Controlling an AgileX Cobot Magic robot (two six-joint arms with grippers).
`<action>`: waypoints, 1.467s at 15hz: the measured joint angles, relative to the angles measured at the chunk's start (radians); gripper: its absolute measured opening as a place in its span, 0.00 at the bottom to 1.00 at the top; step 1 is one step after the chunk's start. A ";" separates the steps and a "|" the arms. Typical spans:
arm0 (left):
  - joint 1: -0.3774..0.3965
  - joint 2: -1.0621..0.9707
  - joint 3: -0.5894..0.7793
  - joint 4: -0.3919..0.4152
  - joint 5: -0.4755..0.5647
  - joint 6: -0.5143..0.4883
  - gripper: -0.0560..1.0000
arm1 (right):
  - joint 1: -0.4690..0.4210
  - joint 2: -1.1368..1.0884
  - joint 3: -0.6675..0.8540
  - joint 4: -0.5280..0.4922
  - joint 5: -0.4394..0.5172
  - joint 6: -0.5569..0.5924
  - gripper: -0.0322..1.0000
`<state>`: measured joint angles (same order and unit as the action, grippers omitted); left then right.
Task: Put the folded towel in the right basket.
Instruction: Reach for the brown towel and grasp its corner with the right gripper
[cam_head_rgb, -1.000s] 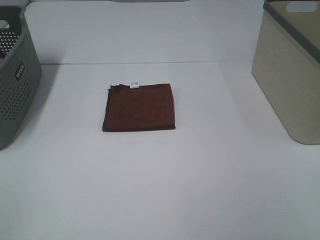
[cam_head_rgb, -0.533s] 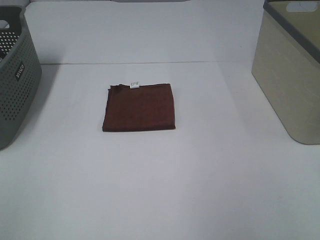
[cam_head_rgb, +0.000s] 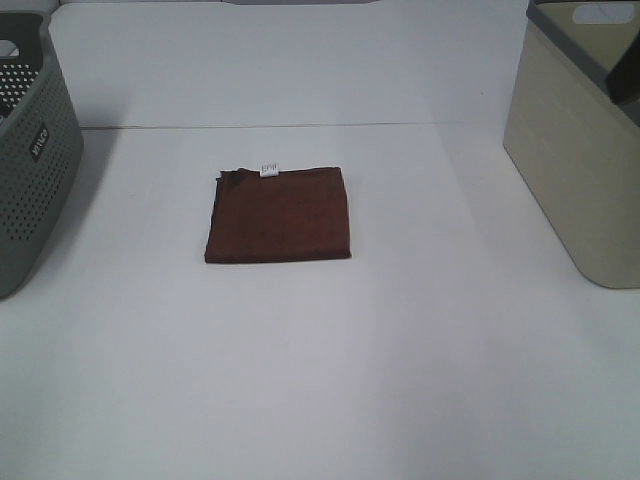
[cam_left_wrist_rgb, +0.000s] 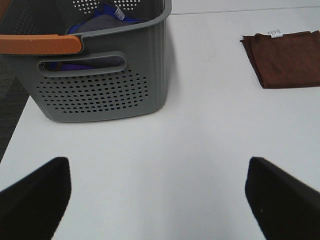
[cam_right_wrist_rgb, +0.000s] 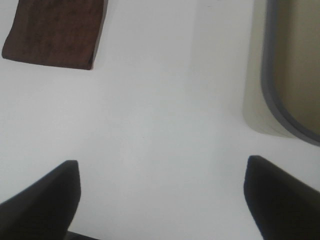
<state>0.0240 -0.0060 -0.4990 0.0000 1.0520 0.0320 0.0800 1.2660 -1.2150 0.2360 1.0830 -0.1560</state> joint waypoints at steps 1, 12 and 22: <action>0.000 0.000 0.000 0.000 0.000 0.000 0.89 | 0.038 0.064 -0.029 0.002 0.000 0.000 0.85; 0.000 0.000 0.000 0.000 0.000 0.000 0.89 | 0.211 0.719 -0.438 0.152 -0.008 0.029 0.77; 0.000 0.000 0.000 0.000 0.000 0.000 0.89 | 0.140 1.107 -0.679 0.440 0.010 -0.088 0.77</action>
<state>0.0240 -0.0060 -0.4990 0.0000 1.0520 0.0320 0.2200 2.3730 -1.8940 0.6760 1.0930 -0.2440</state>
